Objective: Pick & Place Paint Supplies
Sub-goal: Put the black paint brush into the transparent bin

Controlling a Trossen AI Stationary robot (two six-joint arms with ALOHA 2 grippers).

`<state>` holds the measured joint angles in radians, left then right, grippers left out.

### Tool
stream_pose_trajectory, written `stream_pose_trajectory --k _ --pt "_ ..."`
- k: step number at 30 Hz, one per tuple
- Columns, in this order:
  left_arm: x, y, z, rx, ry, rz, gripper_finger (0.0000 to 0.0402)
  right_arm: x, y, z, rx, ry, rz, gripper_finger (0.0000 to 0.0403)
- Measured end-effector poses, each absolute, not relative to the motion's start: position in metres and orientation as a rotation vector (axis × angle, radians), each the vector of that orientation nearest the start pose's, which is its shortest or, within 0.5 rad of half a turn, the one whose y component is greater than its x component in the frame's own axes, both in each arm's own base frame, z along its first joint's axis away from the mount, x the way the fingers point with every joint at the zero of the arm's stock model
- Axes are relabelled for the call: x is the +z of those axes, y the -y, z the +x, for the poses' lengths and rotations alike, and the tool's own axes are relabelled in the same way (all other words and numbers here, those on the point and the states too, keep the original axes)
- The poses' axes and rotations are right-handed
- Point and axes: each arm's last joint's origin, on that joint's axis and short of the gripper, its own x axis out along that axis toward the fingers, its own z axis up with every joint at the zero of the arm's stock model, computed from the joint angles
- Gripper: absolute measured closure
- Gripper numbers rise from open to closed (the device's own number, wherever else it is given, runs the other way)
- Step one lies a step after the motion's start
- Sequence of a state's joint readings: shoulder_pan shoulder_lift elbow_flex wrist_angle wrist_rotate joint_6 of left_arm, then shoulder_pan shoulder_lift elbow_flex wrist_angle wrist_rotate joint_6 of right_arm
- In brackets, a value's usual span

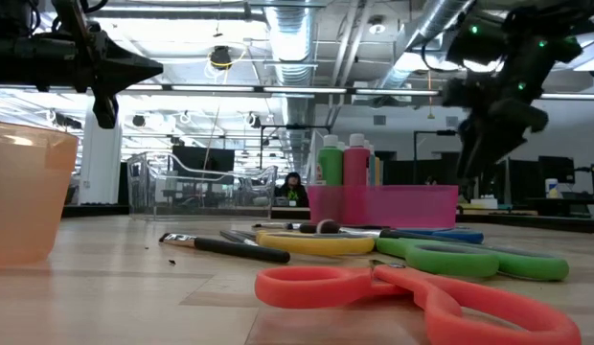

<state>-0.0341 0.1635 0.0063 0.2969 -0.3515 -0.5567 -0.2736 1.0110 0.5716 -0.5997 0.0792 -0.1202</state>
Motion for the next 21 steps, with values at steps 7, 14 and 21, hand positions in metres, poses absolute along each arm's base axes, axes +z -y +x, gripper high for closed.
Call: stream_pose_trajectory --k 7,14,21 --pt "0.179 -0.006 0.106 0.276 0.205 -0.575 0.0396 0.183 0.066 0.172 -0.432 -1.041 0.174 0.0154" --pt "0.177 -0.006 0.109 0.283 0.178 -0.571 0.0396 0.171 0.070 0.176 -0.557 -1.091 0.247 0.0154" --pt "0.176 -0.006 0.109 0.284 0.176 -0.571 0.0396 0.171 0.069 0.176 -0.693 -1.018 0.411 0.0154"
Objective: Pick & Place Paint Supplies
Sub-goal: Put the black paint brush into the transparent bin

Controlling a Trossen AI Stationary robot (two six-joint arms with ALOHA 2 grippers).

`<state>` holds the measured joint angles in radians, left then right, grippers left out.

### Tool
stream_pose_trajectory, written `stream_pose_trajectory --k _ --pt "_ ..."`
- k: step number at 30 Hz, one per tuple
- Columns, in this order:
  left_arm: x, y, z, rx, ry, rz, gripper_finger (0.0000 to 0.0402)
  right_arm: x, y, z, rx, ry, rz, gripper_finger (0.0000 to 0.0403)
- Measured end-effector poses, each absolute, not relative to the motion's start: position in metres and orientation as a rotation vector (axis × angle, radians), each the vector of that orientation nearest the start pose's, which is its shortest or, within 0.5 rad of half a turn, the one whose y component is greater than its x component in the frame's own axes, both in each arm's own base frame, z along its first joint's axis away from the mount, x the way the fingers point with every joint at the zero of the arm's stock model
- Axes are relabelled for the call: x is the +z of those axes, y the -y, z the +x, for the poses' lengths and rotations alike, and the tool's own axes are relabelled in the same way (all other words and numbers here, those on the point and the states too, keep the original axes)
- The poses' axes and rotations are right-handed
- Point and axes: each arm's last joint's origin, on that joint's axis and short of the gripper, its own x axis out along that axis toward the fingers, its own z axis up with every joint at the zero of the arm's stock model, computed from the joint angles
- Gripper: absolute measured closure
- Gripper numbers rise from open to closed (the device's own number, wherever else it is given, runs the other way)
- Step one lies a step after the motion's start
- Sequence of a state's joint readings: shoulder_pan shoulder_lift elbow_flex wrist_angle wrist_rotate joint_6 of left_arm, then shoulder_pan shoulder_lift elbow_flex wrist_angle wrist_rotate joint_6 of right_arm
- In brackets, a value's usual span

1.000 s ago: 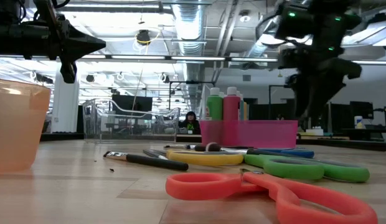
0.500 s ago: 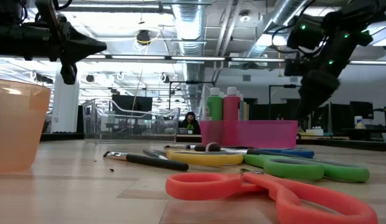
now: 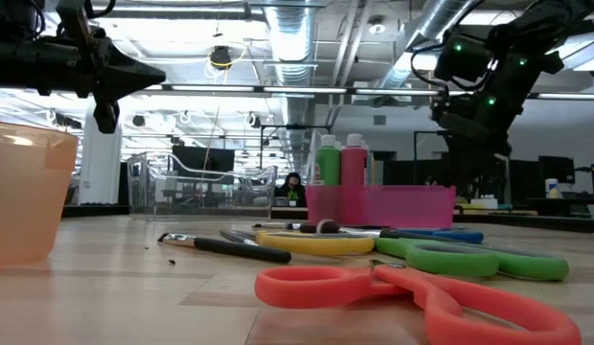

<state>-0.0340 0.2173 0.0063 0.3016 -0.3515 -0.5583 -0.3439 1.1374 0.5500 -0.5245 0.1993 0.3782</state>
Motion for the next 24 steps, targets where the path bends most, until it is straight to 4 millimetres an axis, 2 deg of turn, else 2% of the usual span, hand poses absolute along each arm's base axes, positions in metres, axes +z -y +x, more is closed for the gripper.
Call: stream_pose_trajectory --k 3,6,8,11,15,24 --pt "0.176 -0.006 0.109 0.284 0.176 -0.571 0.0396 0.161 0.060 0.171 -0.691 -1.096 0.472 0.0154" --pt "0.176 -0.006 0.109 0.284 0.176 -0.571 0.0396 0.165 0.057 0.180 -0.707 -1.046 0.517 0.0154" --pt "0.176 -0.006 0.109 0.285 0.174 -0.570 0.0396 0.156 0.054 0.175 -0.737 -1.118 0.533 0.0154" --pt "0.176 -0.006 0.110 0.287 0.168 -0.569 0.0396 0.156 0.055 0.181 -0.785 -1.074 0.574 0.0154" --pt "0.175 -0.006 0.110 0.289 0.160 -0.568 0.0396 0.154 0.058 0.179 -0.856 -1.056 0.648 0.0154" --pt "0.174 -0.006 0.111 0.291 0.153 -0.567 0.0396 0.150 0.060 0.181 -0.916 -1.042 0.625 0.0154"
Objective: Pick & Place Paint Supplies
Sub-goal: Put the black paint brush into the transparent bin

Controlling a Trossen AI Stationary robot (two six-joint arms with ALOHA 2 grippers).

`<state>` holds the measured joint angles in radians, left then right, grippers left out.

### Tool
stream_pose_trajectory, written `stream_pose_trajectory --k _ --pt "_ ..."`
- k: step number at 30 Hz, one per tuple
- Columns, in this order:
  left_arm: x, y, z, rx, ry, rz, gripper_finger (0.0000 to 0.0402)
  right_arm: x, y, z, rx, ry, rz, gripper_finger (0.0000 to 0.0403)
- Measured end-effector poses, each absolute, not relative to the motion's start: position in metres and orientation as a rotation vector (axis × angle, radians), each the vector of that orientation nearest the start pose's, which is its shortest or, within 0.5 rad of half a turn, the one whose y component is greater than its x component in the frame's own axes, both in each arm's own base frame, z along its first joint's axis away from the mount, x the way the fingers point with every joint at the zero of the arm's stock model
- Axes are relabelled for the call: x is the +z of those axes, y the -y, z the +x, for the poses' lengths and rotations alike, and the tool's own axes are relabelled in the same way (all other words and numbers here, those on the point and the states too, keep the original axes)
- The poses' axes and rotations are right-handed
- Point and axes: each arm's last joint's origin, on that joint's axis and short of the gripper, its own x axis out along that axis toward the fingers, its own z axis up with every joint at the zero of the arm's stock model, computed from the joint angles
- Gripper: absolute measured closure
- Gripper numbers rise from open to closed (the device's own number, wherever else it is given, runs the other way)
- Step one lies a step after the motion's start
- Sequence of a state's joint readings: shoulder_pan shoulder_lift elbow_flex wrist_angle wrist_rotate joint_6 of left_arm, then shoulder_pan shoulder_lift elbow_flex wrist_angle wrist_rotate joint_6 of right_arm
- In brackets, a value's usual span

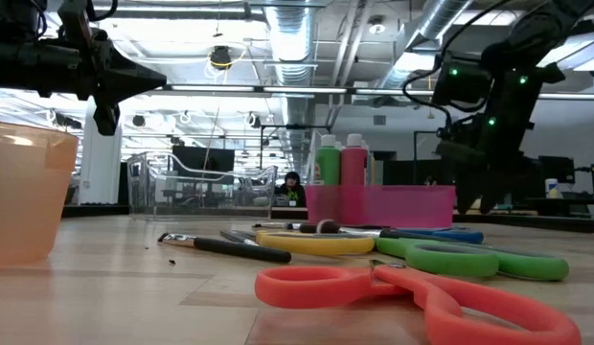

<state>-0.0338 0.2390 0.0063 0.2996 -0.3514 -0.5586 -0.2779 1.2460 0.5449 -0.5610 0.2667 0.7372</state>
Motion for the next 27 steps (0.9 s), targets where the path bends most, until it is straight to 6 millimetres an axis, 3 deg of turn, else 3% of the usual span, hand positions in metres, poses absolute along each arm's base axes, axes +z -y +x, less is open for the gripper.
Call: stream_pose_trajectory --k 7,14,27 --pt "0.174 -0.006 0.111 0.290 0.155 -0.567 0.0396 0.130 0.062 0.194 -0.920 -1.056 0.591 0.0154" --pt "0.176 -0.006 0.111 0.286 0.169 -0.570 0.0396 0.124 0.062 0.199 -0.905 -1.076 0.609 0.0154" --pt "0.176 -0.006 0.111 0.287 0.169 -0.570 0.0396 0.133 0.026 0.192 -0.821 -1.135 0.710 0.0154"
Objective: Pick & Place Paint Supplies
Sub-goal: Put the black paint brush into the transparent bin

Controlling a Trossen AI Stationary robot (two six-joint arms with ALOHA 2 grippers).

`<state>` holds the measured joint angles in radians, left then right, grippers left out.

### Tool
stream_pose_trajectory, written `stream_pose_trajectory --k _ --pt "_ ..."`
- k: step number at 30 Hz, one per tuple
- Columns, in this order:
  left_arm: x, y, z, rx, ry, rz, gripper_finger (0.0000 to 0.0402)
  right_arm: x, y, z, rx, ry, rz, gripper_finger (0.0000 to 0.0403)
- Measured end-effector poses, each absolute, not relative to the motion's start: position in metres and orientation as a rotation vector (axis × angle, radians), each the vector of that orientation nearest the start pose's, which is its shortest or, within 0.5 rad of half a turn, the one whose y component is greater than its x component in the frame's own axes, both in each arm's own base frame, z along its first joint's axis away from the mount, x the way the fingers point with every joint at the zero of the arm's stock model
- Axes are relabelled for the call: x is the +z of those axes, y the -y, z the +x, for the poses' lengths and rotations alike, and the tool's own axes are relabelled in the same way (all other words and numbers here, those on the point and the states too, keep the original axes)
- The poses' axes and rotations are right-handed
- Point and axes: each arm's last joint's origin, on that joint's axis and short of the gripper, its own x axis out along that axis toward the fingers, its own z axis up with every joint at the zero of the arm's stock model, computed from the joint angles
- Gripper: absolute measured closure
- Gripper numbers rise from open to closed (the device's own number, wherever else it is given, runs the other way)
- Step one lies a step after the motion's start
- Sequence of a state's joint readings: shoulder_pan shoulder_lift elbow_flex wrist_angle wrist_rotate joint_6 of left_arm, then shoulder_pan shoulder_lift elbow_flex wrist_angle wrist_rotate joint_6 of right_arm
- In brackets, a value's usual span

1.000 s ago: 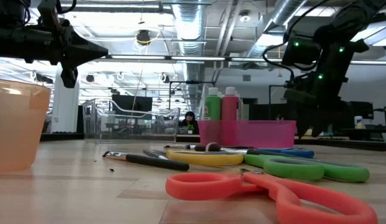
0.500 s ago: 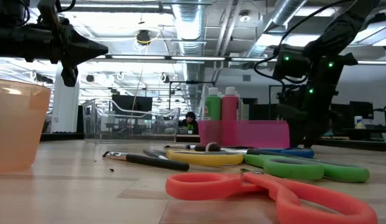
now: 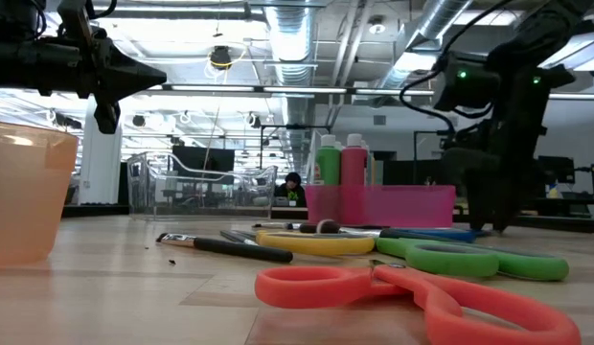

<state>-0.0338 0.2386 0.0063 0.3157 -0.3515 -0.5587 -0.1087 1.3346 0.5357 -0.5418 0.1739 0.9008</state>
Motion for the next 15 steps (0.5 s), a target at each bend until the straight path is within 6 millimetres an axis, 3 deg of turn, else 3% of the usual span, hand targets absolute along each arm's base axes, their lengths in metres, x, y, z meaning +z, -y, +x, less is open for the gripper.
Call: stream_pose_trajectory --k 7,15 --pt "0.176 -0.006 0.111 0.287 0.168 -0.570 0.0396 0.133 0.004 0.195 -0.780 -1.136 0.746 0.0154" --pt "0.176 -0.006 0.111 0.286 0.168 -0.570 0.0396 0.148 -0.004 0.207 -0.692 -1.138 0.792 0.0154"
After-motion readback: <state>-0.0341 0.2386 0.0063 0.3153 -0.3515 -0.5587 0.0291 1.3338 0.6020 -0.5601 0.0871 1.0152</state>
